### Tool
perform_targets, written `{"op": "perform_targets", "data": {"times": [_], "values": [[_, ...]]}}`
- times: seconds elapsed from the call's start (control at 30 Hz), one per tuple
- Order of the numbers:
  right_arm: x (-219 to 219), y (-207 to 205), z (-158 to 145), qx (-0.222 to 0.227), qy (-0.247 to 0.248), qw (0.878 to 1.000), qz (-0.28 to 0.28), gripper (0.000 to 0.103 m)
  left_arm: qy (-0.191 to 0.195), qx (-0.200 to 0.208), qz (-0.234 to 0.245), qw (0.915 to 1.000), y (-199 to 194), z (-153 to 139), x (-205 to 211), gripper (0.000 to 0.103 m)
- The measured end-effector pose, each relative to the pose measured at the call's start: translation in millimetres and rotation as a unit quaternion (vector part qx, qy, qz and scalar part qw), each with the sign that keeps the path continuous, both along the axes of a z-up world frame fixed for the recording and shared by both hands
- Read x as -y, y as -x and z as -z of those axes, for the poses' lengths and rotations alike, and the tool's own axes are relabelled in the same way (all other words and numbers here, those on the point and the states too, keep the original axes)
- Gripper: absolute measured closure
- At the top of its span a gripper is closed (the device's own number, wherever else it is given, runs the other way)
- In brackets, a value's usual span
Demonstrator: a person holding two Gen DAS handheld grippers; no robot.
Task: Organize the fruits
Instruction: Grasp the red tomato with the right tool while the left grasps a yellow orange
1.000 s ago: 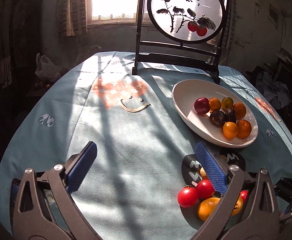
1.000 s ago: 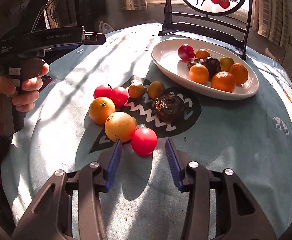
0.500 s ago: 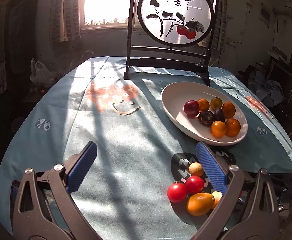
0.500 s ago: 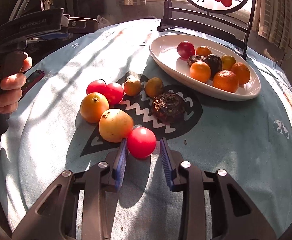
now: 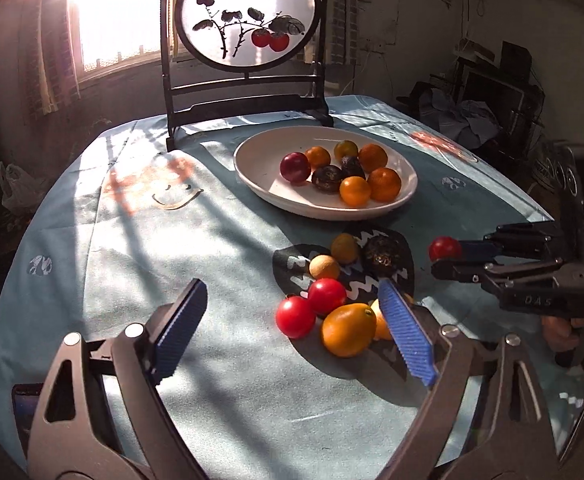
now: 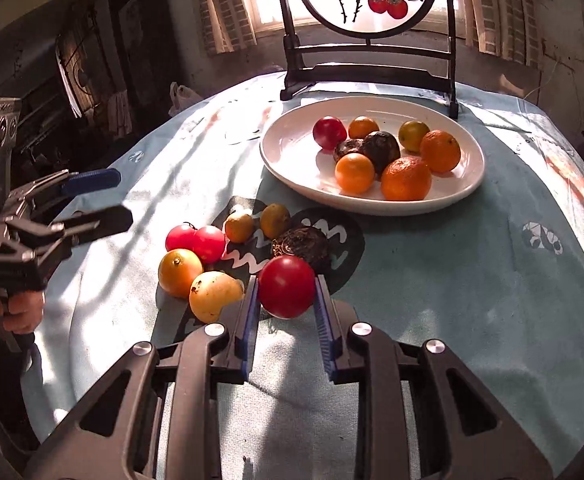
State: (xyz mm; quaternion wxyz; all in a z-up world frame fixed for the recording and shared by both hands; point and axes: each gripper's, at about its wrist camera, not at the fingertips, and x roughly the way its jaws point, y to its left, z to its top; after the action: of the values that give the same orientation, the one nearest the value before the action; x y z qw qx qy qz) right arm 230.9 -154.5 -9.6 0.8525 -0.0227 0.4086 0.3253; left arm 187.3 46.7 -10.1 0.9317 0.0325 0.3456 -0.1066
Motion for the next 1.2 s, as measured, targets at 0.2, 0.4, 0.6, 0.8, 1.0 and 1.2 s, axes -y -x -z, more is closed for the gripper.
{"op": "perform_targets", "data": {"times": [0.2, 0.4, 0.6, 0.8, 1.0, 1.2], "values": [[1.0, -1.8, 0.0, -0.002, 0.002, 1.0, 0.007, 0.076, -0.029, -0.049, 0.061, 0.9965, 1.8, 25.9, 26.1, 0.054], [1.4, -0.4, 0.7, -0.003, 0.003, 1.0, 0.011, 0.076, -0.056, -0.071, 0.074, 0.9932, -5.4, 40.4, 37.9, 0.056], [2.5, -0.5, -0.1, -0.004, -0.001, 1.0, 0.013, 0.076, -0.062, -0.073, 0.083, 0.9919, -14.4, 43.7, 43.7, 0.057], [3.6, 0.7, -1.8, -0.002, -0.004, 1.0, 0.014, 0.076, -0.064, -0.067, 0.081, 0.9924, -14.8, 43.4, 43.4, 0.063], [6.3, 1.0, -4.3, -0.001, -0.011, 1.0, 0.017, 0.076, -0.029, -0.064, 0.067, 0.9953, -12.3, 34.7, 31.4, 0.064], [9.5, -9.9, -17.8, 0.024, -0.057, 0.998, 0.034, 0.076, 0.082, -0.042, 0.03, 0.9953, -33.0, 2.3, 9.9, 0.064]]}}
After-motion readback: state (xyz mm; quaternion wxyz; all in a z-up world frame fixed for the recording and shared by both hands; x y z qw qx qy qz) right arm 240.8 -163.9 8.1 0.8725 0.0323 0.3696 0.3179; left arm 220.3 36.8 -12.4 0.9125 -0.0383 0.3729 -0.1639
